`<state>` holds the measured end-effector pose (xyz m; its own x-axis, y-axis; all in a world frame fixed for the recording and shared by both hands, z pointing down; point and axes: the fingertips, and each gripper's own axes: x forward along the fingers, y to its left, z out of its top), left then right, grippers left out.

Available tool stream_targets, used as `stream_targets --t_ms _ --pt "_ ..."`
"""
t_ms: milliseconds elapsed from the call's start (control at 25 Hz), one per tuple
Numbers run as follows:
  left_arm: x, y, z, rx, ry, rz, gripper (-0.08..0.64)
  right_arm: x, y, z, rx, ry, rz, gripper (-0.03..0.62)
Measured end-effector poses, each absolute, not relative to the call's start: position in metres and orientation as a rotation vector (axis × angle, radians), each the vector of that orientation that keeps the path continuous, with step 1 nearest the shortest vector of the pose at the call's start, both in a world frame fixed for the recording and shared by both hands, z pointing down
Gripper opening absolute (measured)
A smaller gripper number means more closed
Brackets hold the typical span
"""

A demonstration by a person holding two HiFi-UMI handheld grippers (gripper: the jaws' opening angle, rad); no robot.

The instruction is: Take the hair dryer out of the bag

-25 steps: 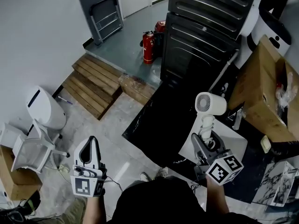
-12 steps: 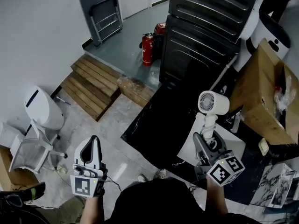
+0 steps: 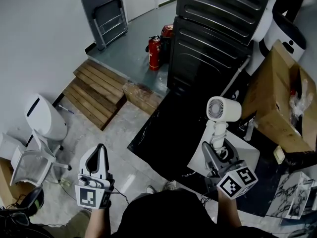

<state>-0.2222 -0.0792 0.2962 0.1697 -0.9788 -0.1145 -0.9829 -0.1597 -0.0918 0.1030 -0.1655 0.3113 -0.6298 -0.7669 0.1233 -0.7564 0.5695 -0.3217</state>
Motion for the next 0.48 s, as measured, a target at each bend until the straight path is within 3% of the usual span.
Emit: stream_targets --t_ms 480 --pt "-0.2283 -0.0773 0.298 -2.29 1.939 0.043 0.021 0.0968 -0.1609 0.307 -1.337 2.756 -0.524 0.258"
